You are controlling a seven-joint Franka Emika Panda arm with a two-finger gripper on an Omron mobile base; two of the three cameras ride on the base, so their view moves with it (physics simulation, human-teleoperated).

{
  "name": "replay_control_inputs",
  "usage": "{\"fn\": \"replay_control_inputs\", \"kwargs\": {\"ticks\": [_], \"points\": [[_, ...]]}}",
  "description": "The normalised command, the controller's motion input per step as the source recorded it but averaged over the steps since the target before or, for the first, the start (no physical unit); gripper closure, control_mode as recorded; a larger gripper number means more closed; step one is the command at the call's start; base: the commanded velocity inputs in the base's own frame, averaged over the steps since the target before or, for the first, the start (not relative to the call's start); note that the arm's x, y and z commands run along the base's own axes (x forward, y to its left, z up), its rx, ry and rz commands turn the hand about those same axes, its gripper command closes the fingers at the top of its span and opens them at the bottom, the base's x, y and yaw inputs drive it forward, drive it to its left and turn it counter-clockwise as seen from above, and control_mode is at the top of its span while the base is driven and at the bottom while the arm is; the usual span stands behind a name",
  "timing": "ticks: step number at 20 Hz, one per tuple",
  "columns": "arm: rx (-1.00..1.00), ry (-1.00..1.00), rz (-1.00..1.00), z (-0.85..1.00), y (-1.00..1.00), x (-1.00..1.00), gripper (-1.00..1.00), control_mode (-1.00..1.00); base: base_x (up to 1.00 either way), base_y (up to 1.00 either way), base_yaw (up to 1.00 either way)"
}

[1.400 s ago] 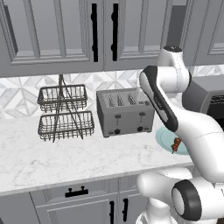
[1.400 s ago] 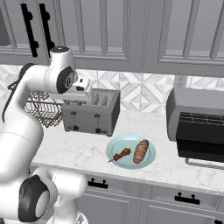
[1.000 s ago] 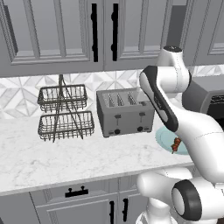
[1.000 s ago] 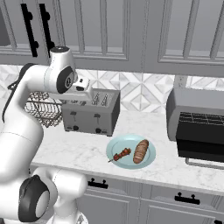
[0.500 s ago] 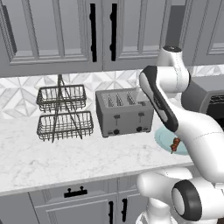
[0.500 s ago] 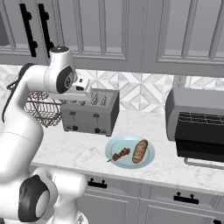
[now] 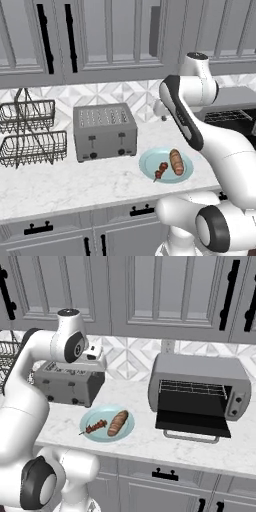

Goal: Pick up the kebab skewer and baguette bread, and place them inside the toaster oven. Close the toaster oven door and start by setting the timer.

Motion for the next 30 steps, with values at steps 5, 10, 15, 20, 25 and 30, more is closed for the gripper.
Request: {"fn": "replay_control_inputs", "kwargs": {"ticks": [5, 10, 15, 20, 25, 30], "points": [[0.00, 0.00, 0.00, 0.00, 0.00, 0.00, -1.00, 1.00, 0.00, -0.55, 0.00], [0.00, 0.00, 0.00, 0.00, 0.00, 0.00, -1.00, 1.00, 0.00, -0.50, 0.00], [0.00, 0.00, 0.00, 0.00, 0.00, 0.00, -1.00, 1.00, 0.00, -0.50, 0.00], [0.00, 0.00, 0.00, 0.00, 0.00, 0.00, -1.00, 1.00, 0.00, -0.07, 0.00], [0.00, 0.00, 0.00, 0.00, 0.00, 0.00, -1.00, 1.00, 0.00, 0.00, 0.00], [0.00, 0.00, 0.00, 0.00, 0.00, 0.00, -1.00, 1.00, 0.00, 0.00, 0.00]]}}
